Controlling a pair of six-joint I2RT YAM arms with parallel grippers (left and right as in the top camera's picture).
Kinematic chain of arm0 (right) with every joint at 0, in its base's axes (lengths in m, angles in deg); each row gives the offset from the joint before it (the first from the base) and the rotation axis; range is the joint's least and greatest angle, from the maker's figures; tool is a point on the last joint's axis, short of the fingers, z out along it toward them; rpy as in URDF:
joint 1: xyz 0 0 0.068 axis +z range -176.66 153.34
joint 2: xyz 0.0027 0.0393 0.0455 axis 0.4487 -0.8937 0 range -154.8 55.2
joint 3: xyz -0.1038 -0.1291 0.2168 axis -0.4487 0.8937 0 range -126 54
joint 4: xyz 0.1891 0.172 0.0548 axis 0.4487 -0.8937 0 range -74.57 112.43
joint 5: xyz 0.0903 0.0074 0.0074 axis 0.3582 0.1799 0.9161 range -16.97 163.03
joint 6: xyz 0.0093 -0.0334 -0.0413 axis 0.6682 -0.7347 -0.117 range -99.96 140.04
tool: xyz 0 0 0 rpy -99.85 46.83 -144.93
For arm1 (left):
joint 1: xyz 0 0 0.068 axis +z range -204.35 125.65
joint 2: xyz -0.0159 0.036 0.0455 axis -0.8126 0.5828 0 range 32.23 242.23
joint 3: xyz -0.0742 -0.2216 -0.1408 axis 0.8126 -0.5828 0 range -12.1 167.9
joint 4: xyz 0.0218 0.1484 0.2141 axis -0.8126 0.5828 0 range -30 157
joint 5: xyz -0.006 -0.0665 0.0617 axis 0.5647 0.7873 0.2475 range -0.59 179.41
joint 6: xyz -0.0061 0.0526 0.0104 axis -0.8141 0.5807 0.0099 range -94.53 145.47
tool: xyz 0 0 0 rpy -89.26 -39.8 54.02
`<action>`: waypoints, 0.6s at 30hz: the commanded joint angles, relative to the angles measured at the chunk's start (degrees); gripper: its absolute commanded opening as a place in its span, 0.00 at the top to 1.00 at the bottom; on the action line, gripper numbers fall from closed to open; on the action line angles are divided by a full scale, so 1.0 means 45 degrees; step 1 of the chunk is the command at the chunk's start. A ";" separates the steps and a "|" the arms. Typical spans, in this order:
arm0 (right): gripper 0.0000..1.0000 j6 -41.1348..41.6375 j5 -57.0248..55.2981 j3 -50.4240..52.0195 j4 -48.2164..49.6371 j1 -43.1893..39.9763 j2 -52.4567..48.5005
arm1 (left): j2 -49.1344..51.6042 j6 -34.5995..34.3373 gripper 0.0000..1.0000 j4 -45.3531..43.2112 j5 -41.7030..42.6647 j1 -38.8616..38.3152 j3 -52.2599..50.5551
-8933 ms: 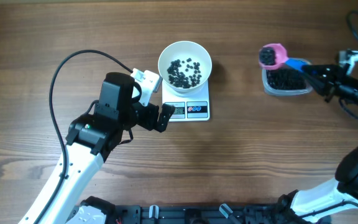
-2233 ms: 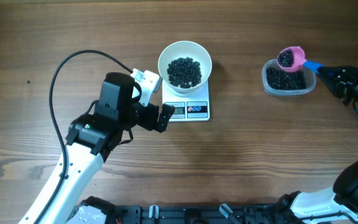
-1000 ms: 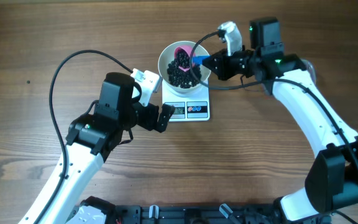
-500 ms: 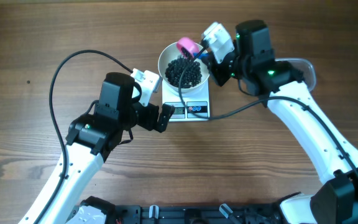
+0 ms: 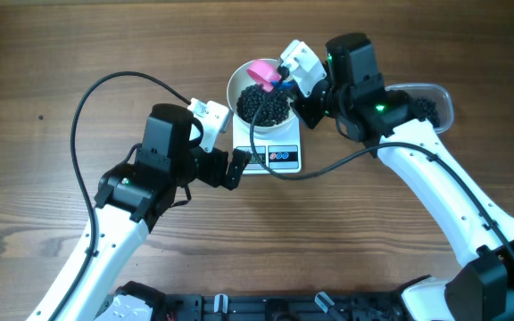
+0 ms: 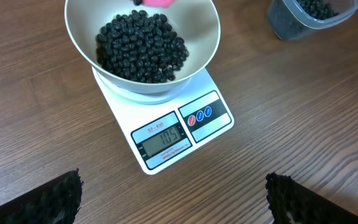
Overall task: Scoop item into bowl and weigh 150g on scale
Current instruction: 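Tilt the scoop to pour the beans into the bowl, then move the empty scoop back into the bean tub with the right gripper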
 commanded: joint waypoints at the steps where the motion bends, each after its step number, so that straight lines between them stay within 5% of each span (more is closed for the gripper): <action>1: 0.96 0.4235 0.0491 -0.0058 -0.0063 -0.0185 0.0282 | 0.0034 0.0257 0.00 -0.0039 -0.0078 -0.0044 0.0165; 6: 0.96 0.5586 0.3157 -0.0063 0.0578 -0.2254 0.1627 | 0.0034 0.0257 0.00 -0.0039 -0.0078 -0.0044 0.0165; 10: 0.96 0.6275 0.3759 -0.0063 0.0121 -0.5819 0.2016 | 0.0034 0.0257 0.00 -0.0034 -0.0078 -0.0044 0.0165; 14: 0.96 0.4051 0.4299 -0.0063 -0.2011 -0.9797 0.1991 | 0.0034 0.0257 0.00 -0.0039 -0.0078 -0.0044 0.0165; 18: 0.96 -0.0811 0.2293 -0.0058 -0.3803 -1.0608 0.1894 | 0.0034 0.0257 0.00 -0.0039 -0.0078 -0.0044 0.0165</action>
